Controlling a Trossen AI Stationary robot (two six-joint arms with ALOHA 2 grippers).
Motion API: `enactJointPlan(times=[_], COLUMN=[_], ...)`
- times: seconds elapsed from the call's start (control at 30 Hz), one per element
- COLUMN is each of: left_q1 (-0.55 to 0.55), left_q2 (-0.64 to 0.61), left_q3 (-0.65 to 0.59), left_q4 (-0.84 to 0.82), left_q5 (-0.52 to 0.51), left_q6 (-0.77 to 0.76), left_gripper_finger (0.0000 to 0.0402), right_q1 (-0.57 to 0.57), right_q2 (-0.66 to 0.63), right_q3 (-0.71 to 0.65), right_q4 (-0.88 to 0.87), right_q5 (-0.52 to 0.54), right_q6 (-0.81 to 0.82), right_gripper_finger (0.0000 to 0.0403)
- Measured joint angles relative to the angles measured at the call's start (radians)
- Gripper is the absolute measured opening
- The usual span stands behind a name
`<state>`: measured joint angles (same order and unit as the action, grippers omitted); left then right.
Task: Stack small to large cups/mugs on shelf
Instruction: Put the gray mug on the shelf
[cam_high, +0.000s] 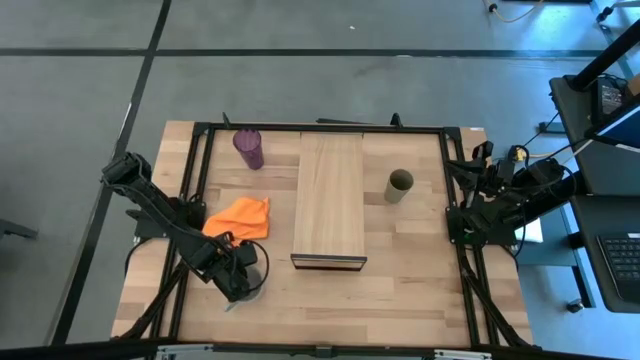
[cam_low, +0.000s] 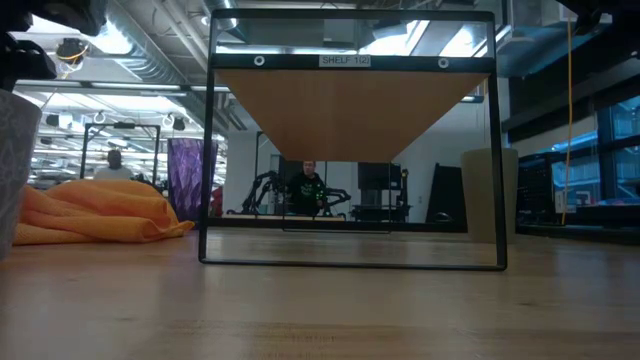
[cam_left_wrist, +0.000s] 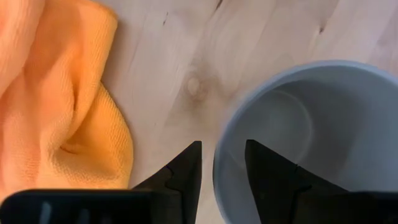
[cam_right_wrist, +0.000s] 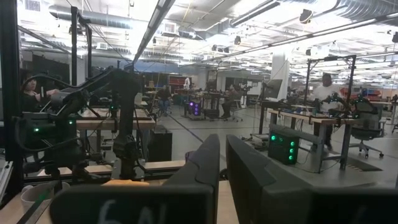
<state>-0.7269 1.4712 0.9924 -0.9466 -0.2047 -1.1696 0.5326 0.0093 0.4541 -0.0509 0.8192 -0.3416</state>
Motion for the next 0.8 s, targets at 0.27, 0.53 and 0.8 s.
enactJointPlan(times=[0.27, 0.53, 0.8], left_q1=[0.0, 0.01, 0.036], left_q2=[0.0, -0.003, -0.001], left_q3=[0.0, 0.002, 0.001], left_q4=[0.02, 0.035, 0.072], left_q5=[0.018, 0.052, 0.062], left_q6=[0.009, -0.003, 0.002], left_gripper_finger=[0.0074, 0.0012, 0.0007], right_q1=[0.0, 0.0, 0.0], right_q2=[0.0, 0.0, 0.0], right_q3=[0.0, 0.0, 0.0], right_q4=[0.0, 0.0, 0.0], right_q5=[0.0, 0.0, 0.0], right_q6=[-0.002, 0.0, 0.0], right_gripper_finger=[0.0032, 0.0032, 0.0032])
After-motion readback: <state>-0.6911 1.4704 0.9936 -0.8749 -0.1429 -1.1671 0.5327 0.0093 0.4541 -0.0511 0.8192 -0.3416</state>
